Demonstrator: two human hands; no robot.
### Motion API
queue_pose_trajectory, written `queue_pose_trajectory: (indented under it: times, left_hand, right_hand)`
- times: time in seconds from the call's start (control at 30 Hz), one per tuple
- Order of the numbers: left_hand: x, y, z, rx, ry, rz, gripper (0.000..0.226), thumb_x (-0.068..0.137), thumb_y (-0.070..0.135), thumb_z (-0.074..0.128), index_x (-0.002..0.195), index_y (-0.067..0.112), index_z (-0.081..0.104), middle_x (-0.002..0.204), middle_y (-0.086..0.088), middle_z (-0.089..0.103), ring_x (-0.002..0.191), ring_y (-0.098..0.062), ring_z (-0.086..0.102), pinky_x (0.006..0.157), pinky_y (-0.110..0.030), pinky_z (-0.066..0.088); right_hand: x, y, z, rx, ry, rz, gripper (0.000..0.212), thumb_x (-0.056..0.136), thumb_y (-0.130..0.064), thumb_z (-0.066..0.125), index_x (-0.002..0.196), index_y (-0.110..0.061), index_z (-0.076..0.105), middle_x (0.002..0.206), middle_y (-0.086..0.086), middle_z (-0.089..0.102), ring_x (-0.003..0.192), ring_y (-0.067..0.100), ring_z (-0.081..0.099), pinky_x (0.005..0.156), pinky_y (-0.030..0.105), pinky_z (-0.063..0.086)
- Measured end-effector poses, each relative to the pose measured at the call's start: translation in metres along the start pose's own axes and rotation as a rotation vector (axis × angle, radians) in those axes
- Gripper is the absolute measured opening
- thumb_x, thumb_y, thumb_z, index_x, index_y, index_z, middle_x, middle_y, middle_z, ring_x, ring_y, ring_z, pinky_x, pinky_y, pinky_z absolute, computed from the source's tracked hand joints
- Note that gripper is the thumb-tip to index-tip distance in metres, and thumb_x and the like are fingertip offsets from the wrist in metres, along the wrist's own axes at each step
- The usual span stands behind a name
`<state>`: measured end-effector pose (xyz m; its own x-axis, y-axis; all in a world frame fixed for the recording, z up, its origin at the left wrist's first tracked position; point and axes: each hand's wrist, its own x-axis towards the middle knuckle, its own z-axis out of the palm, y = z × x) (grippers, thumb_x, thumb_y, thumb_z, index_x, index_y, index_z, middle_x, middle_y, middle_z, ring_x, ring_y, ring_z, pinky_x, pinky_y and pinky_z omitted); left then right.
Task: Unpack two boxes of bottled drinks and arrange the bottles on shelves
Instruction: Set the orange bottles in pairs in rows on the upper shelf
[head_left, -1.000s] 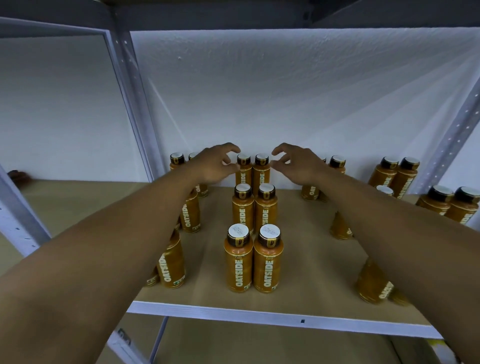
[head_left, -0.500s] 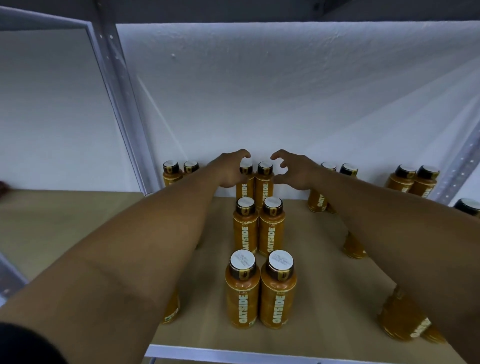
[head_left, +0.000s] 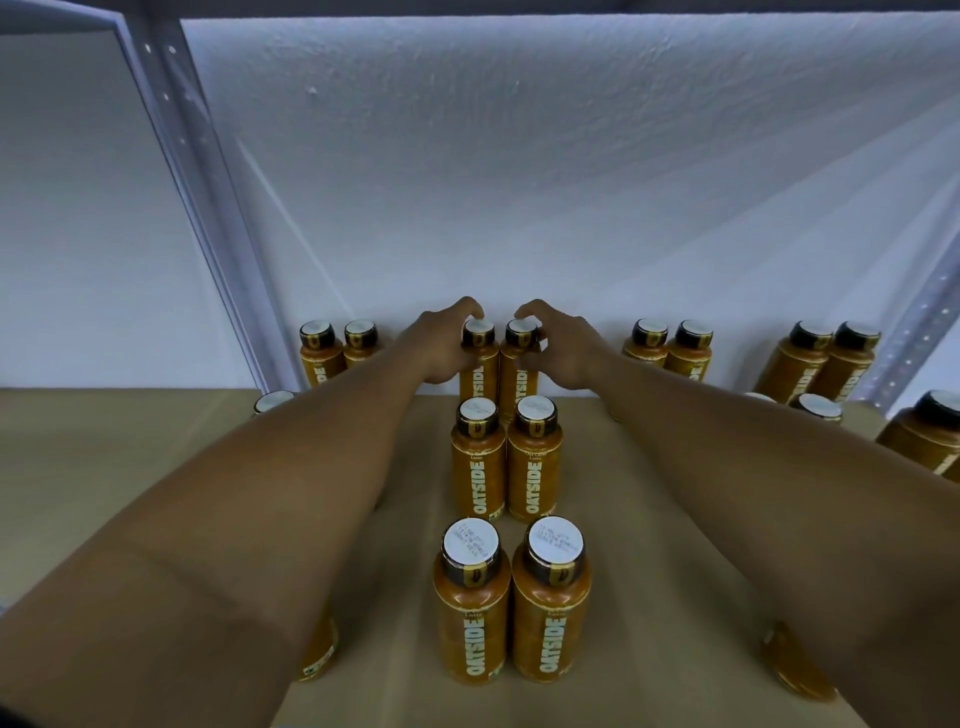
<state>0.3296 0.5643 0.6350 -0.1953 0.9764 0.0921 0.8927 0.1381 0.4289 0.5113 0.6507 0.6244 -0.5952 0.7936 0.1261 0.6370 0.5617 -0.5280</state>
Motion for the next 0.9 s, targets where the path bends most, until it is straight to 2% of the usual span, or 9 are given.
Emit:
queue_pose_trajectory:
  times: [0.1,0.23,0.37,0.47,0.63,0.73,0.83,0.9]
  left_hand:
    - [0.001,0.001,0.002,0.002,-0.010,0.006,0.057,0.096,0.024,0.070,0.143,0.028,0.040,0.127,-0.014,0.065,0.103,-0.028,0.061,0.080,-0.037,0.048]
    - [0.003,0.002,0.003,-0.001,-0.013,-0.002,0.057,0.095,0.027,0.072,0.142,0.031,0.040,0.122,-0.014,0.065,0.102,-0.031,0.063,0.090,-0.044,0.054]
    - [0.003,0.000,0.005,-0.003,-0.007,-0.006,0.059,0.096,0.025,0.071,0.144,0.031,0.038,0.124,-0.014,0.065,0.103,-0.031,0.062,0.084,-0.039,0.050]
    - [0.003,0.000,0.007,0.006,-0.006,-0.008,0.060,0.096,0.026,0.071,0.145,0.031,0.037,0.125,-0.015,0.065,0.103,-0.031,0.062,0.086,-0.039,0.051]
    - [-0.002,0.002,0.004,0.018,-0.012,-0.027,0.080,0.095,0.027,0.073,0.157,0.036,0.023,0.138,-0.016,0.059,0.116,-0.034,0.061,0.096,-0.044,0.052]
    - [-0.010,0.006,-0.005,0.026,0.003,-0.029,0.085,0.096,0.033,0.071,0.160,0.036,0.015,0.142,-0.017,0.057,0.122,-0.034,0.059,0.098,-0.042,0.051]
    - [-0.020,0.016,-0.022,0.024,0.025,-0.013,0.080,0.098,0.038,0.068,0.160,0.034,0.018,0.148,-0.015,0.052,0.126,-0.034,0.057,0.094,-0.036,0.047]
    - [-0.030,0.028,-0.036,0.013,0.056,0.007,0.073,0.098,0.042,0.066,0.158,0.033,0.026,0.151,-0.012,0.051,0.128,-0.031,0.056,0.091,-0.032,0.046]
  right_hand:
    - [-0.002,0.002,-0.002,-0.012,0.007,0.006,0.056,0.093,-0.026,0.073,0.140,-0.030,0.043,0.128,0.011,0.063,0.102,0.029,0.060,0.088,0.041,0.053]
    - [-0.003,0.003,-0.004,-0.036,0.013,0.022,0.055,0.093,-0.028,0.072,0.139,-0.032,0.043,0.128,0.010,0.063,0.103,0.029,0.060,0.092,0.046,0.054]
    - [-0.003,0.002,-0.003,-0.036,0.012,0.028,0.056,0.093,-0.027,0.072,0.139,-0.034,0.042,0.129,0.009,0.063,0.102,0.029,0.061,0.093,0.048,0.055]
    - [-0.003,0.002,-0.003,-0.032,0.011,0.029,0.057,0.093,-0.028,0.072,0.140,-0.034,0.042,0.129,0.010,0.063,0.102,0.028,0.061,0.093,0.048,0.054]
    - [-0.006,0.002,-0.007,0.011,-0.005,0.033,0.072,0.093,-0.034,0.074,0.152,-0.033,0.033,0.146,0.012,0.054,0.115,0.032,0.060,0.091,0.039,0.050]
    - [-0.013,-0.001,-0.023,0.053,0.019,0.032,0.074,0.092,-0.042,0.073,0.153,-0.034,0.032,0.150,0.010,0.050,0.112,0.027,0.061,0.082,0.033,0.045]
    - [-0.026,-0.009,-0.047,0.043,0.043,-0.003,0.069,0.093,-0.048,0.070,0.151,-0.031,0.038,0.148,0.008,0.052,0.107,0.021,0.061,0.082,0.029,0.042]
    - [-0.040,-0.015,-0.067,0.014,0.058,-0.026,0.063,0.093,-0.049,0.069,0.147,-0.028,0.045,0.146,0.006,0.054,0.105,0.018,0.058,0.082,0.028,0.041]
